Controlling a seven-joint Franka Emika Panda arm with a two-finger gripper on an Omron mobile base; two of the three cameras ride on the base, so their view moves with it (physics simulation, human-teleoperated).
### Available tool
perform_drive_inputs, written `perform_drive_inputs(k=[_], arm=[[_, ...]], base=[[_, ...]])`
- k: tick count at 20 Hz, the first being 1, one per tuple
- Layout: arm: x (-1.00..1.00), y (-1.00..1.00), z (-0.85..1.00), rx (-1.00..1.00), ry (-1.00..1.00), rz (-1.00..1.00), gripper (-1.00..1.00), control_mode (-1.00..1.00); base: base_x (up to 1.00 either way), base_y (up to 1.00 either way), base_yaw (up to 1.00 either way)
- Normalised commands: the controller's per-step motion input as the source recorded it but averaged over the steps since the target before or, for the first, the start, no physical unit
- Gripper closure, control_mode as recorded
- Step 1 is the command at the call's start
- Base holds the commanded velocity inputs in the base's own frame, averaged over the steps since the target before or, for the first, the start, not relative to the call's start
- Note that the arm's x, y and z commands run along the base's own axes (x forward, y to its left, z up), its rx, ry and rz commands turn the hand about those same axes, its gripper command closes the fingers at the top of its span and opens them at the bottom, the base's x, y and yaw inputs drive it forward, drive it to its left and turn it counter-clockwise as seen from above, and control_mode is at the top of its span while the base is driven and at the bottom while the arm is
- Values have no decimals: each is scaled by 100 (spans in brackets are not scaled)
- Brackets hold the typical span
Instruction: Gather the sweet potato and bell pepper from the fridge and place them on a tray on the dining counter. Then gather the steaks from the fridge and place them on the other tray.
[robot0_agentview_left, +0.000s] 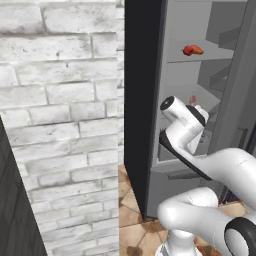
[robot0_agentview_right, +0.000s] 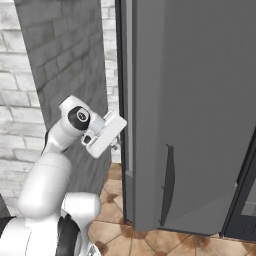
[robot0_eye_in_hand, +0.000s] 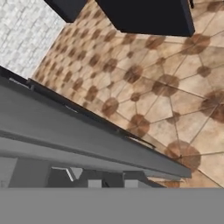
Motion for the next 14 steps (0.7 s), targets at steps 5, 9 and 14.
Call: perform_drive_inputs(k=[5, 9, 14], arm=[[24, -6, -1, -6, 4, 6, 100, -100], [16, 0, -4, -10, 1, 4, 100, -100], [23, -18, -5, -1, 0, 0, 100, -100]], base=[[0, 0, 0], [0, 0, 0], [0, 0, 0]])
